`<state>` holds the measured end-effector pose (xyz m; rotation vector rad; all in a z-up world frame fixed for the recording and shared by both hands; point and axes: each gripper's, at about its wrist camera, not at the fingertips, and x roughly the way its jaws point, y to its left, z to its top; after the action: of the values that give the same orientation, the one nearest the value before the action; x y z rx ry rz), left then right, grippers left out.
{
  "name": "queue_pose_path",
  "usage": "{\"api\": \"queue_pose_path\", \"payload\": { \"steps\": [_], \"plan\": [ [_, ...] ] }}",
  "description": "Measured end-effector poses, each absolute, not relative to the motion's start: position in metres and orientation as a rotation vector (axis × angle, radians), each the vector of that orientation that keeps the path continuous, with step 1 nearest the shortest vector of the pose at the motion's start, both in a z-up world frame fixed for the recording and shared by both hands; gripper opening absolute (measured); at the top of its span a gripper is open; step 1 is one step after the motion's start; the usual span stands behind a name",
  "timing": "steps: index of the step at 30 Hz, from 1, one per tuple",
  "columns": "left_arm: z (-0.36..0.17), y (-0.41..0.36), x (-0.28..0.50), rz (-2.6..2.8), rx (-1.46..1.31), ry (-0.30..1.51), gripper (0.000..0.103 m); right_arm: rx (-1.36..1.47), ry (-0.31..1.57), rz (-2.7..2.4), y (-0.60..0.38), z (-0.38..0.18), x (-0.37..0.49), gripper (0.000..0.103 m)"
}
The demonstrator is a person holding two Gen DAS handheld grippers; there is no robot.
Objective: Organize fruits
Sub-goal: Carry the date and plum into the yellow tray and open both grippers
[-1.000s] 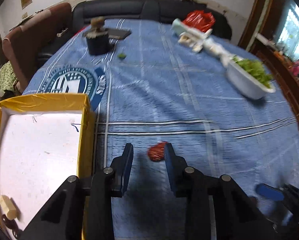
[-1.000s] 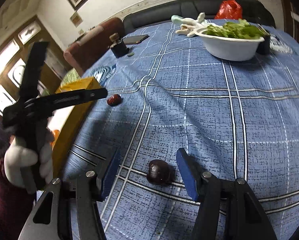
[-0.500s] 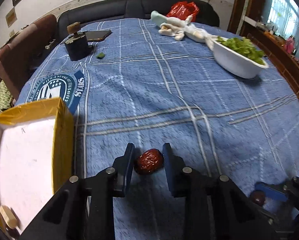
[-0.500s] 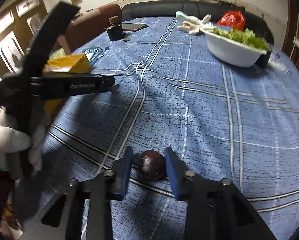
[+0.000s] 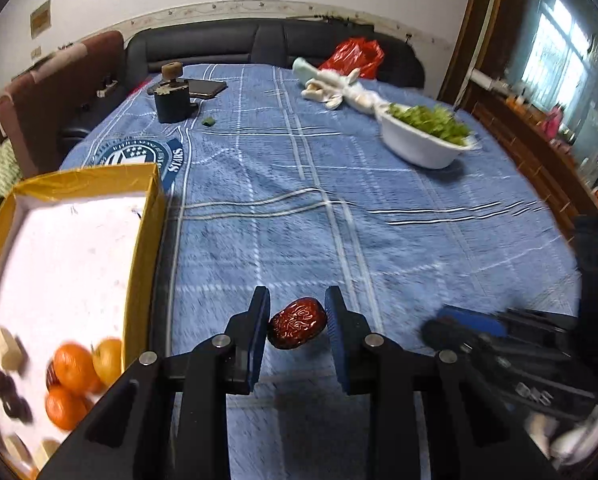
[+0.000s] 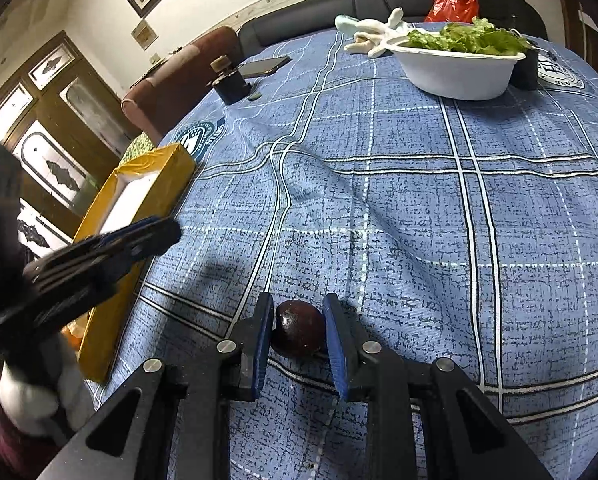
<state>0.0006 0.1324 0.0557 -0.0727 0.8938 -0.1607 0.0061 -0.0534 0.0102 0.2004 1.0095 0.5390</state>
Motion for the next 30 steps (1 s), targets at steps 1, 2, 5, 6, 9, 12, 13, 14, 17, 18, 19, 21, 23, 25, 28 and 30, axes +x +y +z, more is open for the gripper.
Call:
{"api": "queue_pose_path", "payload": {
  "steps": [1, 2, 5, 6, 9, 12, 13, 14, 17, 18, 19, 21, 23, 25, 28, 30],
  "plan": [
    [0.059, 0.134, -0.007, -0.165, -0.085, 0.88, 0.027, 0.209, 1.003, 0.54, -0.054, 0.011, 0.005, 0.028],
    [0.061, 0.134, -0.013, -0.158, -0.084, 0.87, 0.027, 0.22, 0.986, 0.547, -0.055, 0.014, 0.003, 0.028],
    [0.068, 0.141, -0.031, -0.143, -0.093, 0.845, 0.027, 0.254, 0.947, 0.591, -0.057, 0.023, 0.0, 0.028],
    [0.07, 0.144, -0.037, -0.134, -0.093, 0.835, 0.027, 0.266, 0.937, 0.598, -0.059, 0.026, -0.001, 0.028],
    [0.075, 0.153, -0.053, -0.112, -0.113, 0.803, 0.027, 0.307, 0.905, 0.625, -0.065, 0.032, -0.003, 0.028],
    [0.078, 0.158, -0.071, -0.084, -0.1, 0.759, 0.027, 0.315, 0.893, 0.616, -0.065, 0.033, -0.005, 0.029],
    [0.079, 0.159, -0.078, -0.076, -0.094, 0.742, 0.027, 0.312, 0.894, 0.613, -0.063, 0.033, -0.006, 0.028],
    [0.079, 0.16, -0.082, -0.07, -0.09, 0.733, 0.028, 0.307, 0.894, 0.611, -0.062, 0.032, -0.007, 0.029],
    [0.08, 0.164, -0.093, -0.037, -0.08, 0.705, 0.028, 0.273, 0.892, 0.601, -0.052, 0.03, -0.009, 0.028],
    [0.081, 0.167, -0.094, -0.022, -0.077, 0.699, 0.028, 0.264, 0.891, 0.597, -0.051, 0.029, -0.009, 0.028],
    [0.081, 0.169, -0.096, -0.012, -0.076, 0.694, 0.028, 0.255, 0.892, 0.592, -0.05, 0.028, -0.01, 0.028],
    [0.082, 0.174, -0.099, 0.011, -0.078, 0.686, 0.028, 0.235, 0.895, 0.579, -0.046, 0.025, -0.012, 0.028],
    [0.083, 0.18, -0.103, 0.022, -0.084, 0.676, 0.028, 0.209, 0.897, 0.562, -0.042, 0.021, -0.015, 0.028],
    [0.087, 0.189, -0.11, 0.034, -0.098, 0.658, 0.028, 0.19, 0.894, 0.553, -0.039, 0.02, -0.017, 0.028],
    [0.092, 0.211, -0.121, 0.063, -0.13, 0.639, 0.028, 0.154, 0.888, 0.519, -0.035, 0.017, -0.022, 0.028],
    [0.094, 0.23, -0.128, 0.096, -0.152, 0.629, 0.028, 0.136, 0.884, 0.503, -0.033, 0.018, -0.025, 0.028]
  ]
}}
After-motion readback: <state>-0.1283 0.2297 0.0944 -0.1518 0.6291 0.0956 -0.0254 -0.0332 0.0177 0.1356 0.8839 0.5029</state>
